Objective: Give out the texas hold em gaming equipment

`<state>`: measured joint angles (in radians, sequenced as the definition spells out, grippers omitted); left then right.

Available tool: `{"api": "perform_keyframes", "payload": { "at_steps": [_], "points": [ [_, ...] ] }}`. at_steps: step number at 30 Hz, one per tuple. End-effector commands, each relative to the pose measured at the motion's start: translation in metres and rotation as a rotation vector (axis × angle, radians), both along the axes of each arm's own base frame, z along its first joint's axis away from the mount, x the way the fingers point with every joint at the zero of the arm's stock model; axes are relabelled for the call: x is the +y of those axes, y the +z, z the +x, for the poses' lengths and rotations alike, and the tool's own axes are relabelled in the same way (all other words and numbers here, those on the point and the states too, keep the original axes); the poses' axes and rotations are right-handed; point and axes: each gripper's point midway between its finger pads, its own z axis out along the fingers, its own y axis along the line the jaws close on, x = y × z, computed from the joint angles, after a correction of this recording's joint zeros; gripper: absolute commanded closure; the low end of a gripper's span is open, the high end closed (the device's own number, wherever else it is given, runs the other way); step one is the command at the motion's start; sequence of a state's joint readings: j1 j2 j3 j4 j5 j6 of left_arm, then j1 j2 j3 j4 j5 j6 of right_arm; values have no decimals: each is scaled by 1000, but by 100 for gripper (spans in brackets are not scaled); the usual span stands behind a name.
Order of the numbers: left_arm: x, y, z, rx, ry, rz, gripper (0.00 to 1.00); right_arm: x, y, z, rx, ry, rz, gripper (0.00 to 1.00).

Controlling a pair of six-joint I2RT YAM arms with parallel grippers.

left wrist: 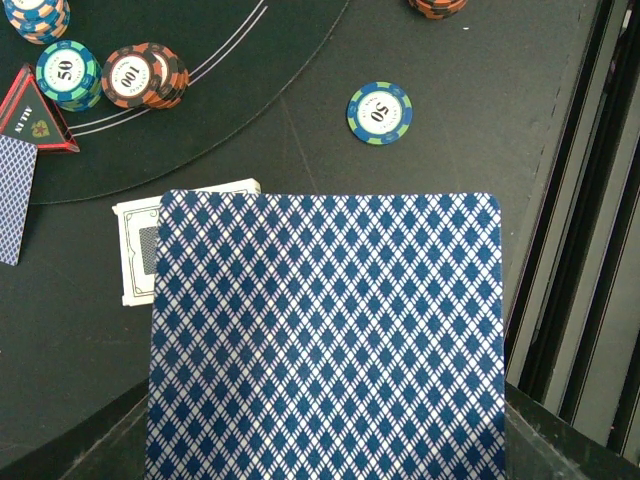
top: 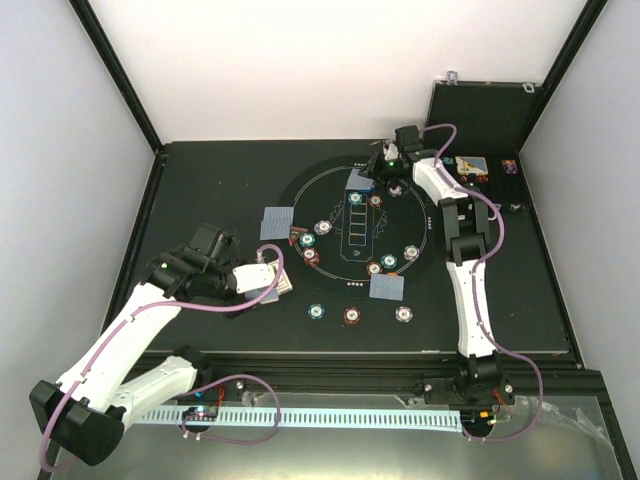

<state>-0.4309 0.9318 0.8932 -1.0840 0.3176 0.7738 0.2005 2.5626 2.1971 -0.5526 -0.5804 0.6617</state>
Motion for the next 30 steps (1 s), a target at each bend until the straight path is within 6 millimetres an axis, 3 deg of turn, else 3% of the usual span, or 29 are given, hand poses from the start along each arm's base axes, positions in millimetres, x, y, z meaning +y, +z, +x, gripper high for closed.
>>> {"api": "perform_keyframes", "payload": {
  "at_steps": [1,5,9,13,19,26,30],
  "points": [
    [-1,3,2,-19,-6,-8,94,-14,46,-1,-78,-25,-56,59],
    [-1,5,1,-26,-7,-15,94,-24,74,-17,-103,-29,-108,52],
    [-1,5,0,-30,-10,-21,94,-25,116,-49,-165,-26,-82,30],
    [-2,8,-1,-31,-11,-31,94,-9,137,-91,-208,17,-47,13],
    [-2,8,-1,-28,-10,-34,94,47,141,-179,-241,176,30,1],
    [-6,12,3,-26,-12,-45,94,113,141,-285,-207,365,233,0],
    [-9,17,4,-33,-14,-63,94,141,142,-334,-159,447,345,0]
  ]
}}
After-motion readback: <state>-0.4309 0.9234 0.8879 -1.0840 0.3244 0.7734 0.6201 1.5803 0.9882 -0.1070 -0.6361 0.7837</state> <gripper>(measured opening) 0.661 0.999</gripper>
